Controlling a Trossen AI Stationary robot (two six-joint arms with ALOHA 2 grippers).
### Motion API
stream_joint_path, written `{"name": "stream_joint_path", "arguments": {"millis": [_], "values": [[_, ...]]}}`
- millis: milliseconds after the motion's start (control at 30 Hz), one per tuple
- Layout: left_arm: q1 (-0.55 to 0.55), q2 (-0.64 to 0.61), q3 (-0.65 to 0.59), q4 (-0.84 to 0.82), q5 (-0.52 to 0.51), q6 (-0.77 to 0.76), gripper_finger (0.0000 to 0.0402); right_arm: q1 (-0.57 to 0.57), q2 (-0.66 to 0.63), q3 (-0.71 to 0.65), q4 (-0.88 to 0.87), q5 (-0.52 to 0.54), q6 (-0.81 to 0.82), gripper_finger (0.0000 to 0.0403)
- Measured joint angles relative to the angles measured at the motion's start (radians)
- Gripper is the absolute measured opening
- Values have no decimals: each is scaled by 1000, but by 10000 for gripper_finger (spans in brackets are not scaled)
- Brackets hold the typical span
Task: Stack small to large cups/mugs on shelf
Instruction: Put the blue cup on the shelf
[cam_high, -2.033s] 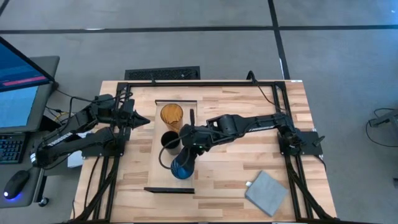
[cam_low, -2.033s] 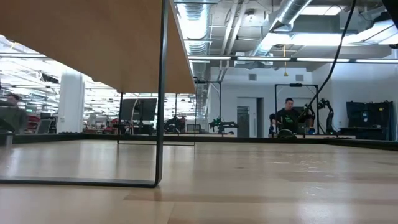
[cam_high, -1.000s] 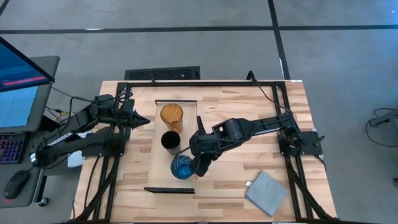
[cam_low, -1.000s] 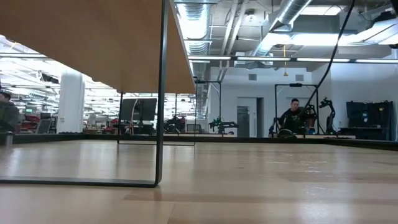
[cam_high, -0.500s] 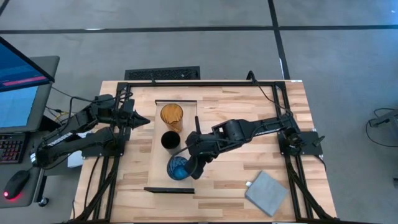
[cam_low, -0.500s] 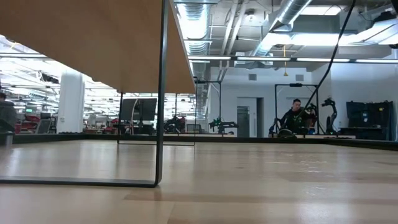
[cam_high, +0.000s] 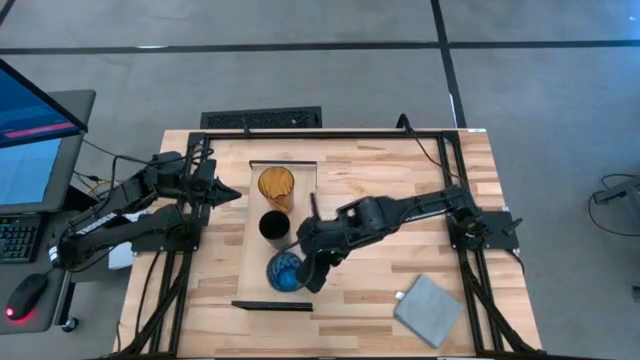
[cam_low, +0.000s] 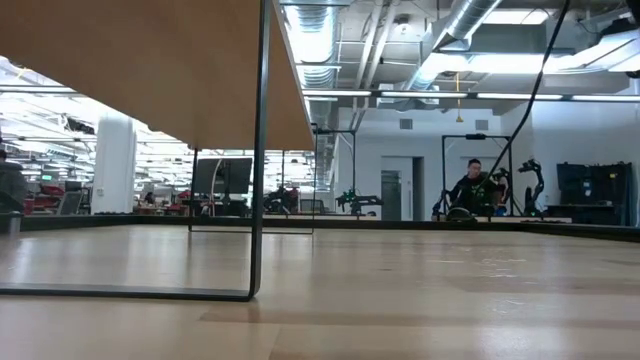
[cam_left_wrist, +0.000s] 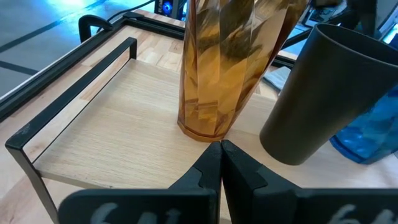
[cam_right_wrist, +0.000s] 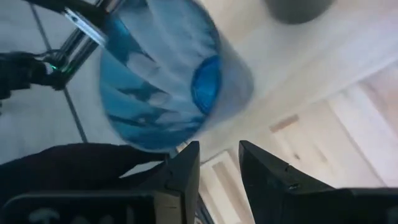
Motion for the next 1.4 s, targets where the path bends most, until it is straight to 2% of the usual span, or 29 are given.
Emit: {"name": "stream_joint_path", "arguments": {"millis": [300, 1400], "values": [[0, 0, 0, 0, 0, 0, 0, -2, 44, -6, 51, -61, -24, 134], [0, 0, 0, -4, 0, 0, 0, -17, 41, -4, 145, -57, -87, 134]]}}
